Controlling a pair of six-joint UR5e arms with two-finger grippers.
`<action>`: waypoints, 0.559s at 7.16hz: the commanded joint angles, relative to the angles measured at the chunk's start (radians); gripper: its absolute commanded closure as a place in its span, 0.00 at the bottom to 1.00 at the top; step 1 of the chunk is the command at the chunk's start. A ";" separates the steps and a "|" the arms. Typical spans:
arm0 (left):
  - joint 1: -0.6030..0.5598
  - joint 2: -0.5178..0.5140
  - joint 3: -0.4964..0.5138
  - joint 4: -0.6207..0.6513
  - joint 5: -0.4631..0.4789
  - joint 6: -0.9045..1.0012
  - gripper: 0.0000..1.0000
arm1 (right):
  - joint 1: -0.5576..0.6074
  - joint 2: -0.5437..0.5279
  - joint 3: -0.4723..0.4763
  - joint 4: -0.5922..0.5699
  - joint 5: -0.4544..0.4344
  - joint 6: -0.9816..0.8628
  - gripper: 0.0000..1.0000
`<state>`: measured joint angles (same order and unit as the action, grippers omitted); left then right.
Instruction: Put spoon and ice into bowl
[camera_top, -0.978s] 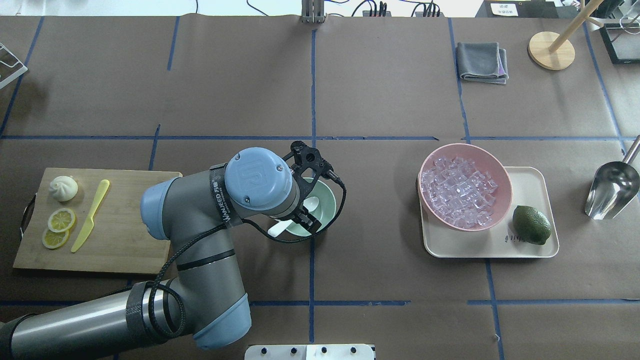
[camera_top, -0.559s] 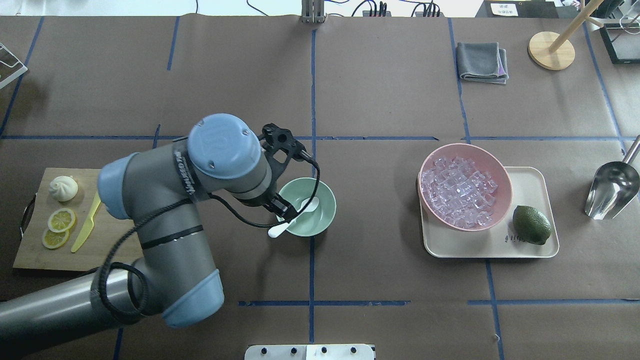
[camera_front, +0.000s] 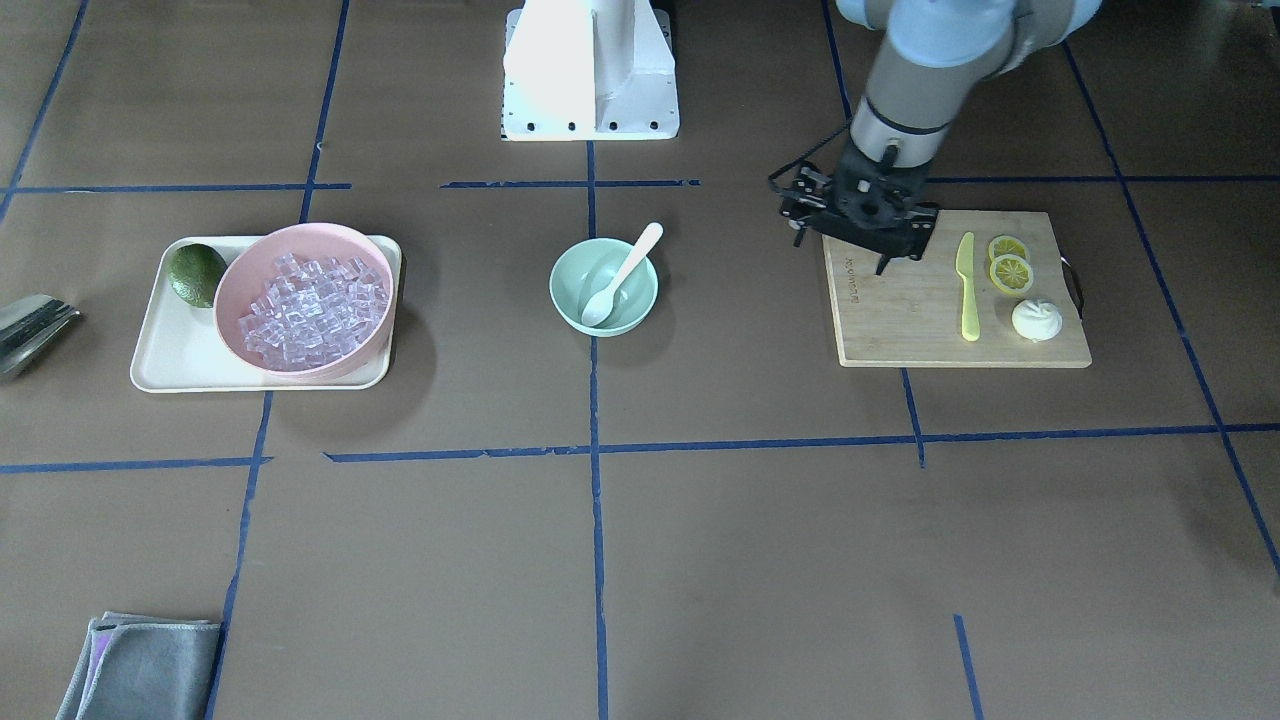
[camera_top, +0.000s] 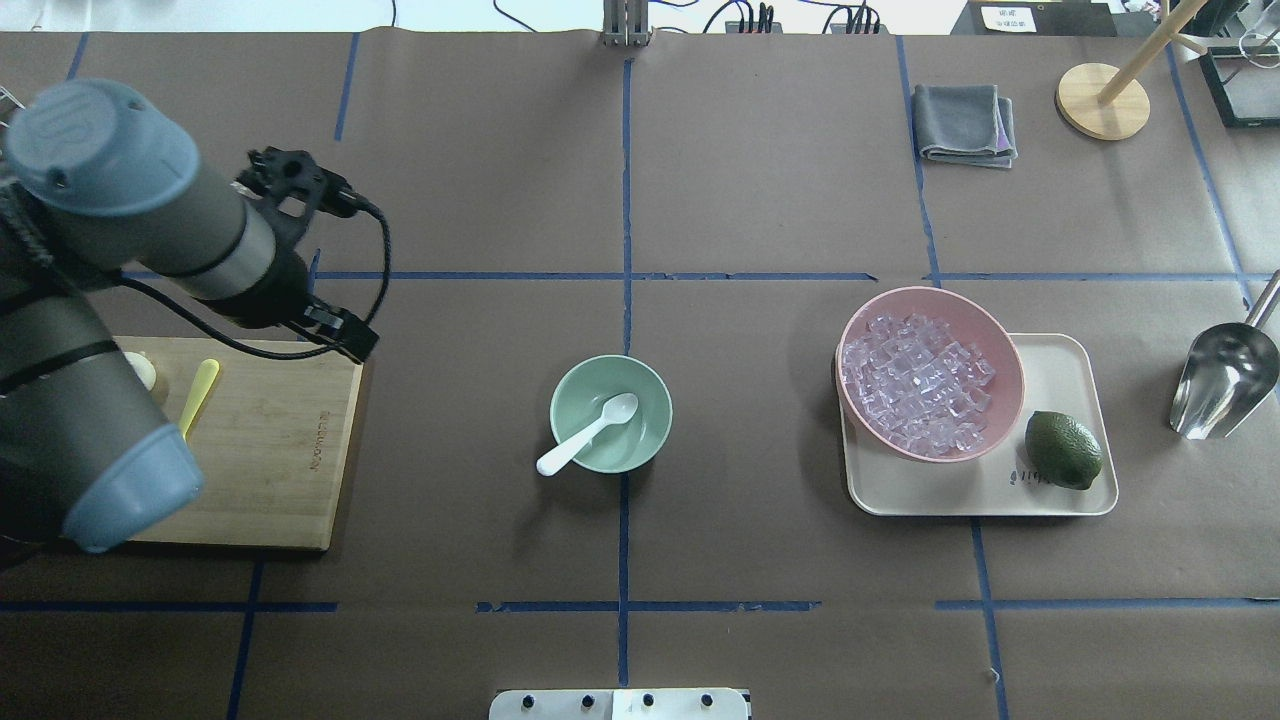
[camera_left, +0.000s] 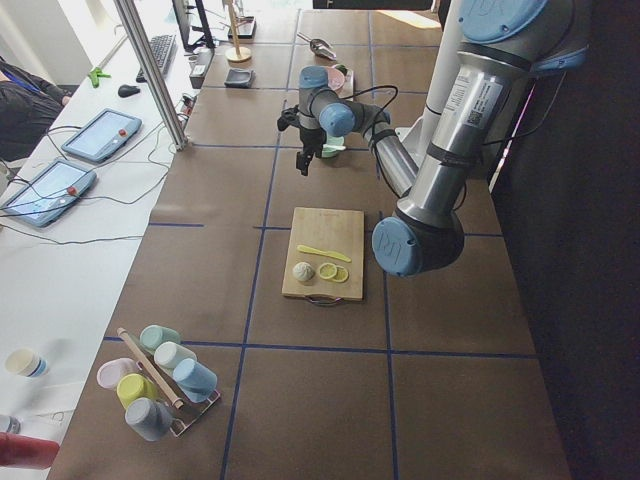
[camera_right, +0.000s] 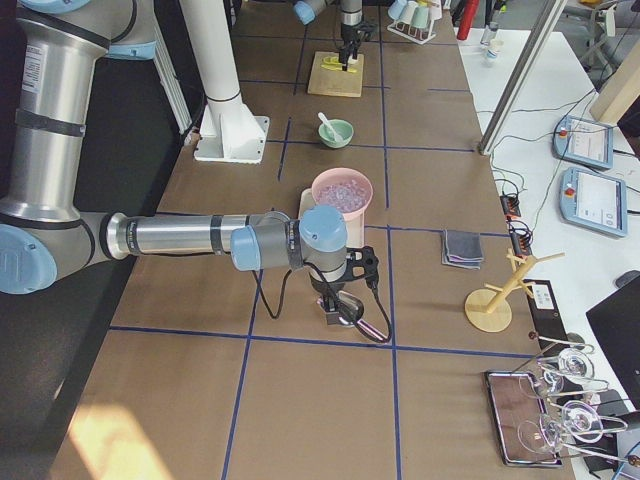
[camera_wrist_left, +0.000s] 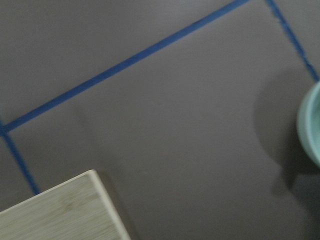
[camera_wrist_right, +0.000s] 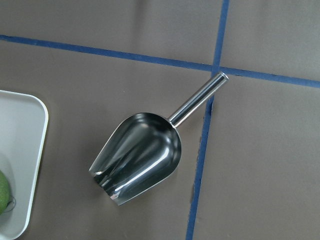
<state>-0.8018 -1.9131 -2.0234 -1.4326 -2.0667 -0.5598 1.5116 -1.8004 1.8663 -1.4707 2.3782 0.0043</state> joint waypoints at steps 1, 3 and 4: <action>-0.255 0.197 -0.044 0.001 -0.166 0.250 0.00 | -0.014 0.018 0.001 0.003 0.054 0.005 0.00; -0.556 0.383 -0.025 -0.003 -0.272 0.433 0.00 | -0.071 0.083 0.005 0.029 0.062 0.088 0.00; -0.594 0.479 0.010 -0.018 -0.244 0.504 0.00 | -0.123 0.126 0.007 0.030 0.059 0.120 0.00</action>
<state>-1.2997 -1.5521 -2.0432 -1.4387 -2.3137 -0.1617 1.4440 -1.7257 1.8705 -1.4450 2.4374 0.0731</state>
